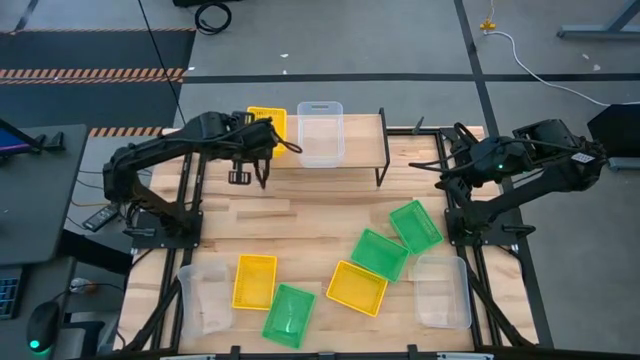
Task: Stack baskets on shelf by color
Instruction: Put the top yellow bin on the shelf
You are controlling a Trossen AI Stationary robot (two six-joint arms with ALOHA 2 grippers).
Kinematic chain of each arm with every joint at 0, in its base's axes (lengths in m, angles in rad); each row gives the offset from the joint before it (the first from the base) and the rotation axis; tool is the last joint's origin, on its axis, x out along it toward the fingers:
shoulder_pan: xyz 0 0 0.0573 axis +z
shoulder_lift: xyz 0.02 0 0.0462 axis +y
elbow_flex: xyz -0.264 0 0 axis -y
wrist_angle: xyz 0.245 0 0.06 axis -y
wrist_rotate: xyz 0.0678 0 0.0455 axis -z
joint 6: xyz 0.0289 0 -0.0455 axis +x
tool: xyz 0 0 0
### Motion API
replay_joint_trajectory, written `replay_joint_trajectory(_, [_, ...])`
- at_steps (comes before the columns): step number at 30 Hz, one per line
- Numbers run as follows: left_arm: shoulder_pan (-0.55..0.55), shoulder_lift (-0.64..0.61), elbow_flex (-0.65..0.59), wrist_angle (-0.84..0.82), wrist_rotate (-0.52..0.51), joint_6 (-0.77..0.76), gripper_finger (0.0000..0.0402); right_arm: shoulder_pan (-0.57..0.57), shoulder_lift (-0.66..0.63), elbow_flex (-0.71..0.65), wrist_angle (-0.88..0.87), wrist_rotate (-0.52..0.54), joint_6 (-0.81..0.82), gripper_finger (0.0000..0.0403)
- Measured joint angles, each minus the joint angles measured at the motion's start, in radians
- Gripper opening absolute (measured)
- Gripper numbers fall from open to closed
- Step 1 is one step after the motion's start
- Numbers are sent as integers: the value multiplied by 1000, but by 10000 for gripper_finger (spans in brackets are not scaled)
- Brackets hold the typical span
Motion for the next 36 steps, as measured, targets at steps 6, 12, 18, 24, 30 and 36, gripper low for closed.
replay_joint_trajectory(6, [42, -1, 0, 90, 5, 93, 13, 0, 0, 0, 1, 0, 1, 164])
replay_joint_trajectory(12, [101, -1, 0, 93, 101, 142, 13, 0, 0, 0, 1, 0, 25, 164])
replay_joint_trajectory(18, [128, -1, 0, 142, 124, 144, 14, 0, 0, 0, 1, 0, 27, 164])
replay_joint_trajectory(24, [154, 13, 1, 148, 179, 144, 14, 0, 0, 0, 1, 0, 27, 164])
replay_joint_trajectory(30, [162, 34, 1, 140, 200, 147, 14, 0, 0, 0, 5, -1, 27, 164])
replay_joint_trajectory(36, [162, 56, 1, 129, 219, 147, 31, 0, 0, 0, 5, -1, 42, 164])
